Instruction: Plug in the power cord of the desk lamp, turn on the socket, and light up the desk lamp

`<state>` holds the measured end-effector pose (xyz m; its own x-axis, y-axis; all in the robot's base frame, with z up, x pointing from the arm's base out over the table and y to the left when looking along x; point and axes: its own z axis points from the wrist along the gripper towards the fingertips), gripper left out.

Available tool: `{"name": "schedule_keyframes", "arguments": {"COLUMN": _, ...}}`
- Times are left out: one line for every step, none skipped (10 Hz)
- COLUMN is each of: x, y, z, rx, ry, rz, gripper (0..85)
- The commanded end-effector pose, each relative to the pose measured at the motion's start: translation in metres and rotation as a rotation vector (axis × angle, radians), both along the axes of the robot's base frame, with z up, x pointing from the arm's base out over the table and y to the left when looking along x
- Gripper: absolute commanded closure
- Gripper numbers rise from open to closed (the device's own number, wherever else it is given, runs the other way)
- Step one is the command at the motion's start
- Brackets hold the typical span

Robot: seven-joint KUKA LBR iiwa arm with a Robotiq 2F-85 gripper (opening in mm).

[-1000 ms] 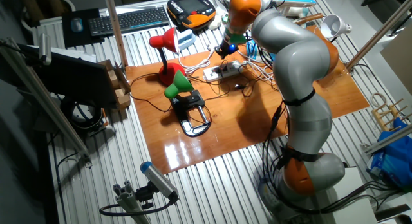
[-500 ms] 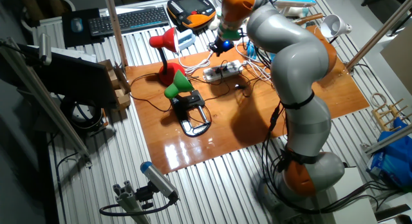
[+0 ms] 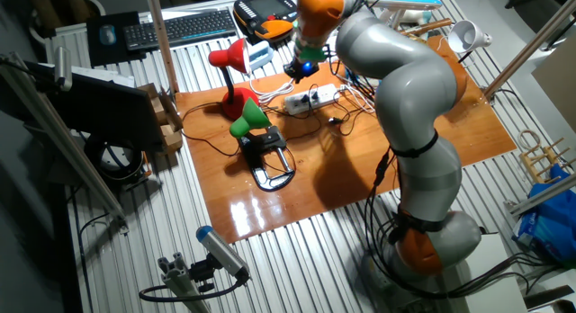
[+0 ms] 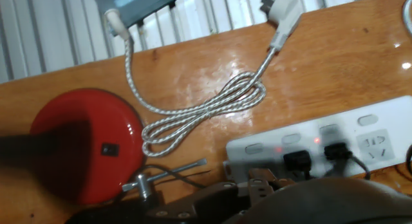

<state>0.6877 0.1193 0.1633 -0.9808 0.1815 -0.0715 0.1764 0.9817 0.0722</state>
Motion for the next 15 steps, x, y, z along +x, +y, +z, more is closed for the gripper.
{"name": "schedule_keyframes", "arguments": {"x": -0.0014, "y": 0.0016, "z": -0.0012, "rx": 0.004, "ry": -0.003, "rz": 0.004, "gripper": 85.0}}
{"name": "schedule_keyframes", "arguments": {"x": -0.0014, "y": 0.0016, "z": -0.0012, "rx": 0.015, "ry": -0.007, "rz": 0.002, "gripper": 85.0}}
{"name": "schedule_keyframes", "arguments": {"x": -0.0014, "y": 0.0016, "z": -0.0012, "rx": 0.037, "ry": -0.016, "rz": -0.002, "gripper": 85.0}}
{"name": "schedule_keyframes", "arguments": {"x": -0.0014, "y": 0.0016, "z": -0.0012, "rx": 0.049, "ry": -0.019, "rz": -0.002, "gripper": 85.0}}
{"name": "schedule_keyframes", "arguments": {"x": -0.0014, "y": 0.0016, "z": -0.0012, "rx": 0.054, "ry": -0.021, "rz": -0.003, "gripper": 85.0}}
{"name": "schedule_keyframes", "arguments": {"x": -0.0014, "y": 0.0016, "z": -0.0012, "rx": 0.063, "ry": -0.021, "rz": -0.006, "gripper": 85.0}}
{"name": "schedule_keyframes", "arguments": {"x": -0.0014, "y": 0.0016, "z": -0.0012, "rx": 0.066, "ry": -0.020, "rz": -0.013, "gripper": 85.0}}
{"name": "schedule_keyframes", "arguments": {"x": -0.0014, "y": 0.0016, "z": -0.0012, "rx": 0.060, "ry": -0.020, "rz": -0.016, "gripper": 85.0}}
{"name": "schedule_keyframes", "arguments": {"x": -0.0014, "y": 0.0016, "z": -0.0012, "rx": 0.064, "ry": -0.019, "rz": -0.025, "gripper": 85.0}}
{"name": "schedule_keyframes", "arguments": {"x": -0.0014, "y": 0.0016, "z": -0.0012, "rx": 0.072, "ry": -0.017, "rz": -0.048, "gripper": 85.0}}
{"name": "schedule_keyframes", "arguments": {"x": -0.0014, "y": 0.0016, "z": -0.0012, "rx": 0.011, "ry": -0.006, "rz": -0.049, "gripper": 85.0}}
{"name": "schedule_keyframes", "arguments": {"x": -0.0014, "y": 0.0016, "z": -0.0012, "rx": -0.004, "ry": -0.002, "rz": -0.042, "gripper": 85.0}}
{"name": "schedule_keyframes", "arguments": {"x": -0.0014, "y": 0.0016, "z": -0.0012, "rx": 0.010, "ry": 0.008, "rz": -0.049, "gripper": 85.0}}
{"name": "schedule_keyframes", "arguments": {"x": -0.0014, "y": 0.0016, "z": -0.0012, "rx": 0.028, "ry": 0.020, "rz": -0.088, "gripper": 85.0}}
{"name": "schedule_keyframes", "arguments": {"x": -0.0014, "y": 0.0016, "z": -0.0012, "rx": 0.061, "ry": 0.019, "rz": -0.128, "gripper": 85.0}}
